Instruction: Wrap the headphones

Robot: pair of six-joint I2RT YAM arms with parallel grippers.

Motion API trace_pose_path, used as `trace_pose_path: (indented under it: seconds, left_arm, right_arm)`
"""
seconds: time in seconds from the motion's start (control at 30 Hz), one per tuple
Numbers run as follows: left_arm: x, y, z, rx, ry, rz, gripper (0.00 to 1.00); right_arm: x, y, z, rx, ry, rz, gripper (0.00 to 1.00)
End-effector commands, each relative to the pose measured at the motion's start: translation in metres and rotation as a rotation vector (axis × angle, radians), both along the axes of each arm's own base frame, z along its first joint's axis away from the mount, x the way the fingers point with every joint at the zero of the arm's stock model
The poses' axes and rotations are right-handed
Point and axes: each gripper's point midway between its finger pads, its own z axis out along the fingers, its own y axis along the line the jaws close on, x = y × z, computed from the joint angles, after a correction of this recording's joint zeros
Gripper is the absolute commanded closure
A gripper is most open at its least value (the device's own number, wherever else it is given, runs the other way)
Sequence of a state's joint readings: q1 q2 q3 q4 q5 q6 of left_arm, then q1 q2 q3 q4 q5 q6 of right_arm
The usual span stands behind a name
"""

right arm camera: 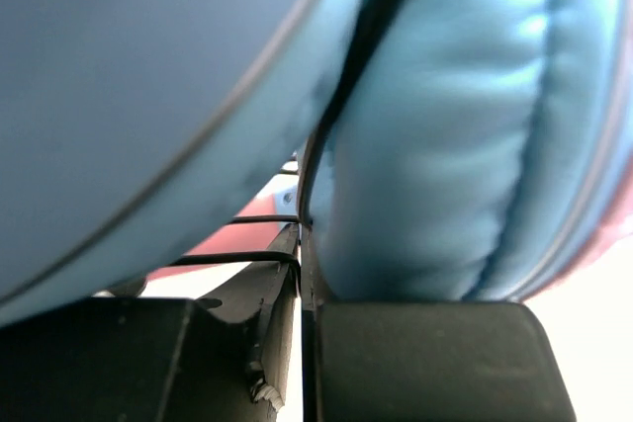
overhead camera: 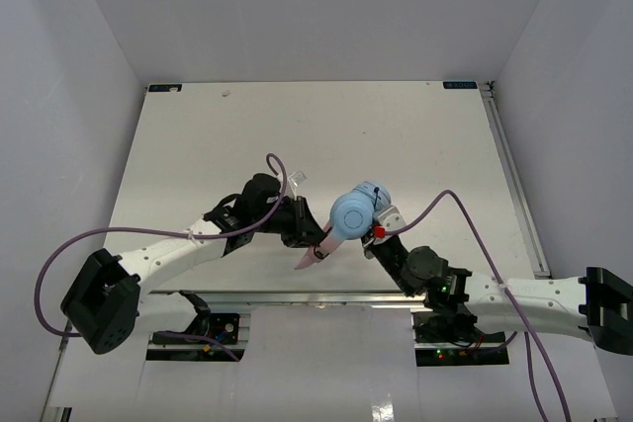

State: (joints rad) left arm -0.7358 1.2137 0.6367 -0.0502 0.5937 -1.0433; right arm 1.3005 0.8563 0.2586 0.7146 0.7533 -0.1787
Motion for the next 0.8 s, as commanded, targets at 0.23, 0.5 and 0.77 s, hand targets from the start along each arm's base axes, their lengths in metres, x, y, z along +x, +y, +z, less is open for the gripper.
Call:
trace_pose_path:
  seconds: [0.23, 0.5, 0.77]
  left_arm:
    - [-0.051, -0.005, 0.024, -0.234, 0.059, -0.221, 1.0]
    - [-0.044, -0.019, -0.005, -0.232, 0.171, -0.274, 0.96]
    - [-0.03, -0.026, -0.018, -0.243, 0.213, -0.279, 0.93]
  right_arm:
    - [0.034, -0.021, -0.004, -0.097, 0.006, -0.167, 0.92]
    - [0.047, -0.019, -0.029, -0.183, 0.07, -0.177, 0.92]
    - [0.072, -0.028, -0.052, -0.214, 0.167, -0.188, 0.92]
